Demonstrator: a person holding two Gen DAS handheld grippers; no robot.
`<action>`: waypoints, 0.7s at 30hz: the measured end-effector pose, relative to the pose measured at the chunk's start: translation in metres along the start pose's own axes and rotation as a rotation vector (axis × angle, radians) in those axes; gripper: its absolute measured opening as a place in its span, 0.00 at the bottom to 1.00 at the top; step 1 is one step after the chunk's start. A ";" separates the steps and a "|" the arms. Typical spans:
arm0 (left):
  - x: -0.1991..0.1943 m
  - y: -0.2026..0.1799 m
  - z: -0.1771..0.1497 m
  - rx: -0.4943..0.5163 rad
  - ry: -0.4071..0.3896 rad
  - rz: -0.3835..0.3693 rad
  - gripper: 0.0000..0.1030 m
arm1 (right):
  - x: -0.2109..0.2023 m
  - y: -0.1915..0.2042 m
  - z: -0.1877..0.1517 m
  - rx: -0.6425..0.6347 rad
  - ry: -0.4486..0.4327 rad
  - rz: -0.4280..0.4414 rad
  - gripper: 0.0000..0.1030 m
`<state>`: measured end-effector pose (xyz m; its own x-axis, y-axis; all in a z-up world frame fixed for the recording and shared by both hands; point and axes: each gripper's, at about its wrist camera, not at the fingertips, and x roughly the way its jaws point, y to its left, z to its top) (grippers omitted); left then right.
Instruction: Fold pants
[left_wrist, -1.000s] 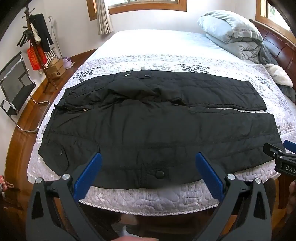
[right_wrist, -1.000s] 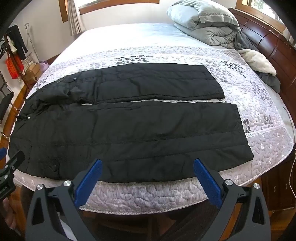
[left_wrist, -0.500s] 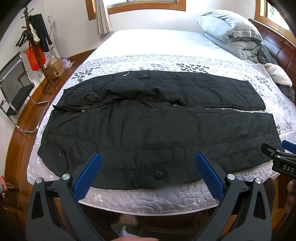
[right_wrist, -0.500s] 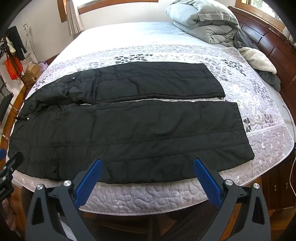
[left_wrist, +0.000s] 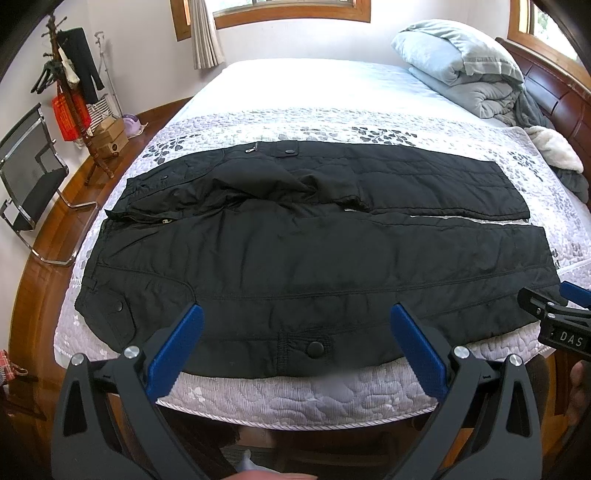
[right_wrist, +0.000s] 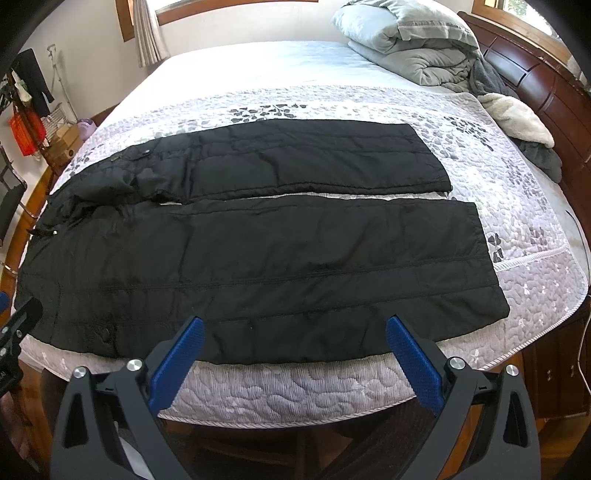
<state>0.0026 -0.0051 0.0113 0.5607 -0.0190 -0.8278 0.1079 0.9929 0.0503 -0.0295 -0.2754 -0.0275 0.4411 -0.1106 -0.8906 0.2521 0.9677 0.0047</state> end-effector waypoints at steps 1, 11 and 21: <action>0.000 0.000 0.000 0.000 0.000 0.000 0.97 | 0.000 0.000 0.000 0.000 0.000 0.000 0.97; -0.001 0.000 -0.001 0.002 -0.001 0.001 0.97 | 0.002 -0.002 -0.001 0.000 0.002 0.003 0.97; 0.000 0.000 -0.001 0.001 -0.001 0.002 0.97 | 0.004 -0.002 -0.002 -0.003 0.007 0.001 0.97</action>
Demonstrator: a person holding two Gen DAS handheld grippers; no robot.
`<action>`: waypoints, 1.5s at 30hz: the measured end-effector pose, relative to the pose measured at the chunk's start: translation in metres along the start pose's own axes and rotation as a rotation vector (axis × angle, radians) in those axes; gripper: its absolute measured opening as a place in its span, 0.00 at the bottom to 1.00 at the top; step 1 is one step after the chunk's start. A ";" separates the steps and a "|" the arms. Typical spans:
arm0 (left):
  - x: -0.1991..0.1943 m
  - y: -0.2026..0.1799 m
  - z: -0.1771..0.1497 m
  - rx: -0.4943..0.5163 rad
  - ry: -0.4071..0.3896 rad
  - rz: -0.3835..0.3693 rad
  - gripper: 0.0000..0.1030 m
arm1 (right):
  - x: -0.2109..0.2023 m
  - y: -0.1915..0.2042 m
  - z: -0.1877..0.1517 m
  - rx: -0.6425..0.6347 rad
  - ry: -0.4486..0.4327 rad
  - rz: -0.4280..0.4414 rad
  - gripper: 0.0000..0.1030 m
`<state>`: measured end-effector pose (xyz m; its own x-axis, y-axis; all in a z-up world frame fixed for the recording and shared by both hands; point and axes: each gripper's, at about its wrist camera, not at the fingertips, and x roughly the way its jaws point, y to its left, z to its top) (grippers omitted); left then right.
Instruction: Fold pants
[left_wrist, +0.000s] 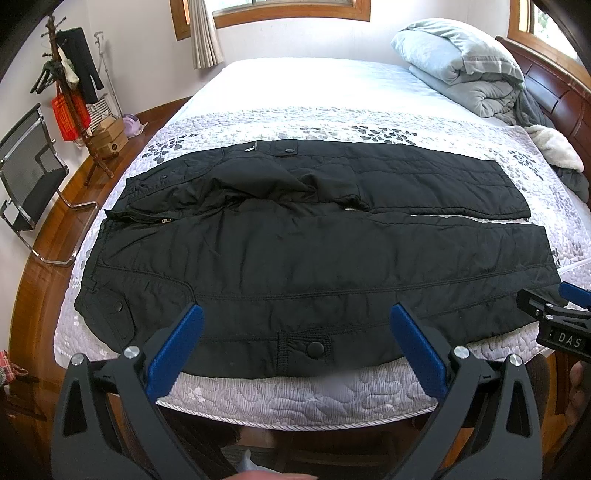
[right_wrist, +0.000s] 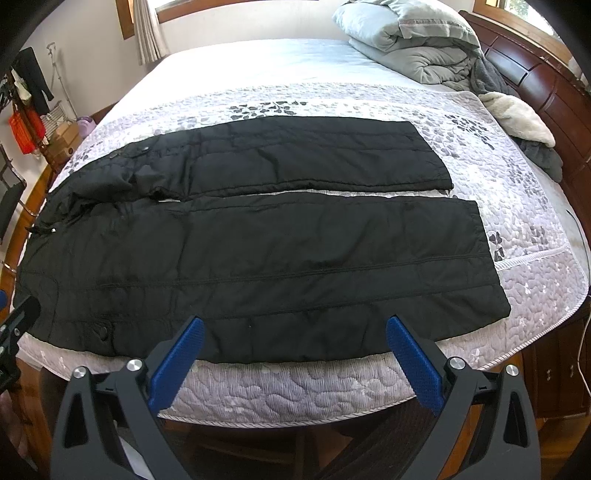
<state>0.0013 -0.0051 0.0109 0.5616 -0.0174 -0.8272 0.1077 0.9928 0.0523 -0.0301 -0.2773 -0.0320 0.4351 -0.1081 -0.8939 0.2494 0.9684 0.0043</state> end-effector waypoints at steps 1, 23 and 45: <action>0.000 0.000 0.000 0.000 0.000 0.000 0.97 | 0.000 0.000 0.000 0.001 0.000 0.001 0.97; 0.005 -0.001 -0.002 0.006 0.003 -0.002 0.97 | 0.004 0.002 0.001 -0.007 0.012 0.001 0.97; 0.015 -0.006 0.002 0.021 0.023 -0.008 0.97 | 0.016 0.000 0.007 -0.026 0.028 0.011 0.97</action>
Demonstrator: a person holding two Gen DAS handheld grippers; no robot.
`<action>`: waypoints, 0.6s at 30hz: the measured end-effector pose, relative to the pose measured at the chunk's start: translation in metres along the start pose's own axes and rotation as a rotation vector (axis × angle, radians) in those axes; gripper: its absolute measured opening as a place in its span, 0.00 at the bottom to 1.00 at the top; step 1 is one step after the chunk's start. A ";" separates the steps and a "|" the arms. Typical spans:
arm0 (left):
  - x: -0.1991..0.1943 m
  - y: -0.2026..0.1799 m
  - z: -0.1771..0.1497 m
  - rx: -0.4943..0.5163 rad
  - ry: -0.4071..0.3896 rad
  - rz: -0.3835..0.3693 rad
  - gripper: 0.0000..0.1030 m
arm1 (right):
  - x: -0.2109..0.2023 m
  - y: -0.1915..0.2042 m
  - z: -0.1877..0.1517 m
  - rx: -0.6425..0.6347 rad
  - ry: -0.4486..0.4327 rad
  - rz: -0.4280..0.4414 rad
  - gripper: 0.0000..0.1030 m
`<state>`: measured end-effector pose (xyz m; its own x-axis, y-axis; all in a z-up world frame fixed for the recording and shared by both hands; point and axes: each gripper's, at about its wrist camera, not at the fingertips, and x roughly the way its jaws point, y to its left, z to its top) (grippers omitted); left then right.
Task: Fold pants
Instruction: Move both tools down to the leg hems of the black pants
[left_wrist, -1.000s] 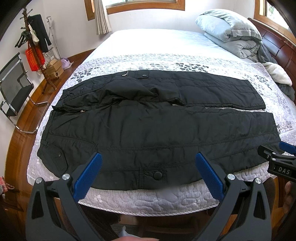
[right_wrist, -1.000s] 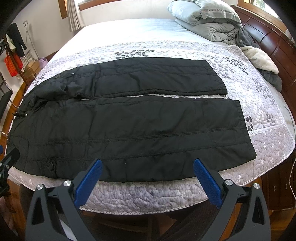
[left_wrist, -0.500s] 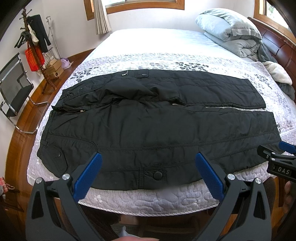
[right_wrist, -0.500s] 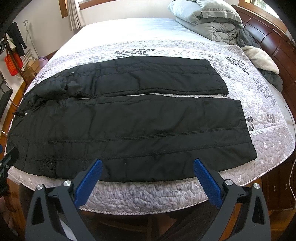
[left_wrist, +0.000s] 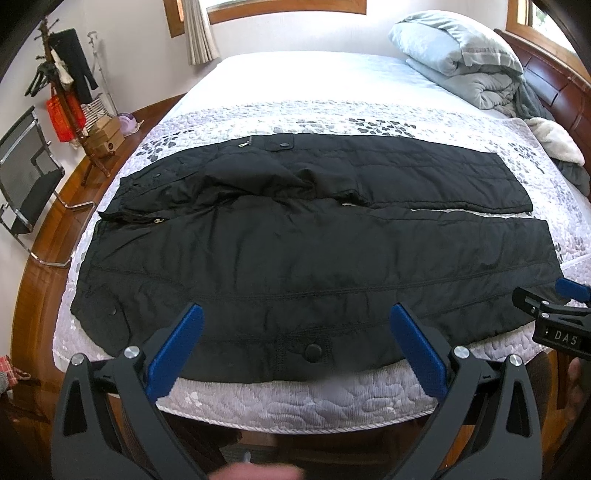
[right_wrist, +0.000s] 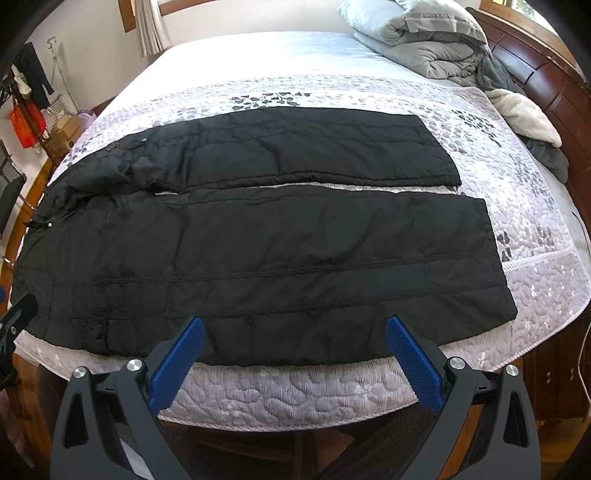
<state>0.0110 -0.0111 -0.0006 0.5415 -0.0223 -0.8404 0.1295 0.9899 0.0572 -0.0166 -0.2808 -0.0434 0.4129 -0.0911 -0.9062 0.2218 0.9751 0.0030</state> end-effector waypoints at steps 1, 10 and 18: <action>0.002 -0.002 0.003 0.005 0.001 -0.012 0.97 | 0.002 -0.002 0.004 -0.007 0.000 0.011 0.97; 0.038 -0.051 0.054 0.176 0.025 0.013 0.97 | 0.032 -0.063 0.093 -0.006 -0.032 -0.008 0.97; 0.102 -0.079 0.127 0.057 0.117 -0.071 0.97 | 0.111 -0.157 0.212 0.037 0.061 0.016 0.97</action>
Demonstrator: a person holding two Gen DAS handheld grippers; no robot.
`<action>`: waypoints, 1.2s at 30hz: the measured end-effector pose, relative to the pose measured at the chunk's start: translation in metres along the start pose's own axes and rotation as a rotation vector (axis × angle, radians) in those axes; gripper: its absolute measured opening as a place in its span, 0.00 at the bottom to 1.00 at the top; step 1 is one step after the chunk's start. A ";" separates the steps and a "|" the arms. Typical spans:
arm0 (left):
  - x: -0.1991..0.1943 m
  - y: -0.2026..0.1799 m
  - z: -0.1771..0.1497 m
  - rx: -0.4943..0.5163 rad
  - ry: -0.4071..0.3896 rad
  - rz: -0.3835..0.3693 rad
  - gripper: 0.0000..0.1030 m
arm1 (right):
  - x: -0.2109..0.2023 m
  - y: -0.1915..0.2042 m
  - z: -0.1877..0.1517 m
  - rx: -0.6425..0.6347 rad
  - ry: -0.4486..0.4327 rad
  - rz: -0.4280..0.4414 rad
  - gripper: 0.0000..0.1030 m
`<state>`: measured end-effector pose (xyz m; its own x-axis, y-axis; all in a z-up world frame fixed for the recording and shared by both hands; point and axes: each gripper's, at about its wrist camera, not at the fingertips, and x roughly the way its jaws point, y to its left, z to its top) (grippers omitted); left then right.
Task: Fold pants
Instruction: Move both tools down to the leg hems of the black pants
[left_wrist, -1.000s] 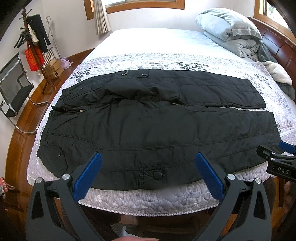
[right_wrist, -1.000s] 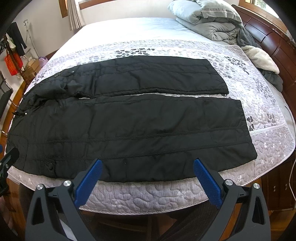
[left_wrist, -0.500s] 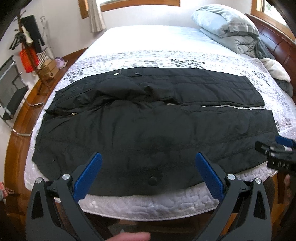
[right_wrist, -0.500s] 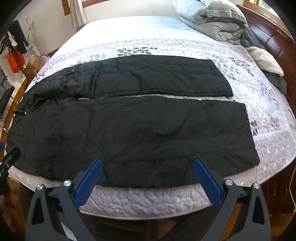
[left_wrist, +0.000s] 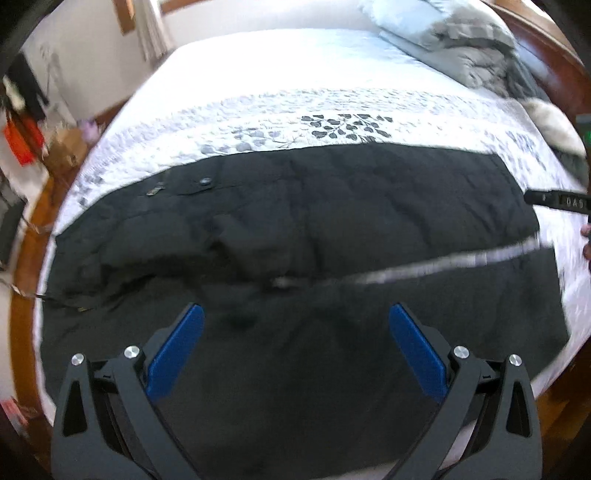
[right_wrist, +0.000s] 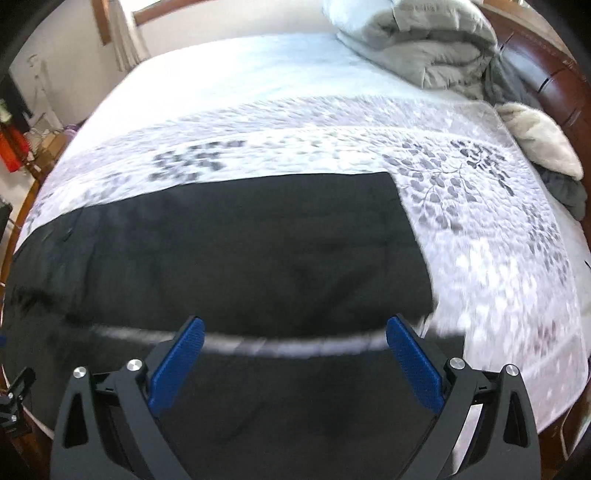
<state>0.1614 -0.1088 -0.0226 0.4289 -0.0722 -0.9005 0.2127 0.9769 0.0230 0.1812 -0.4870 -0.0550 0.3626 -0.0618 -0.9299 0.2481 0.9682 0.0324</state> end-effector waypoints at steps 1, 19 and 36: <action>0.011 -0.002 0.014 -0.035 0.003 -0.012 0.97 | 0.011 -0.011 0.013 0.015 0.018 0.006 0.97; 0.134 -0.130 0.152 -0.058 0.081 -0.063 0.97 | 0.134 -0.099 0.110 0.050 0.193 -0.057 0.96; 0.156 -0.145 0.174 -0.014 0.140 -0.141 0.97 | 0.125 -0.075 0.091 -0.078 0.147 0.087 0.17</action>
<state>0.3505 -0.2965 -0.0904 0.2693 -0.1803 -0.9460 0.2488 0.9620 -0.1125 0.2901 -0.5891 -0.1405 0.2426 0.0531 -0.9687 0.1492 0.9846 0.0914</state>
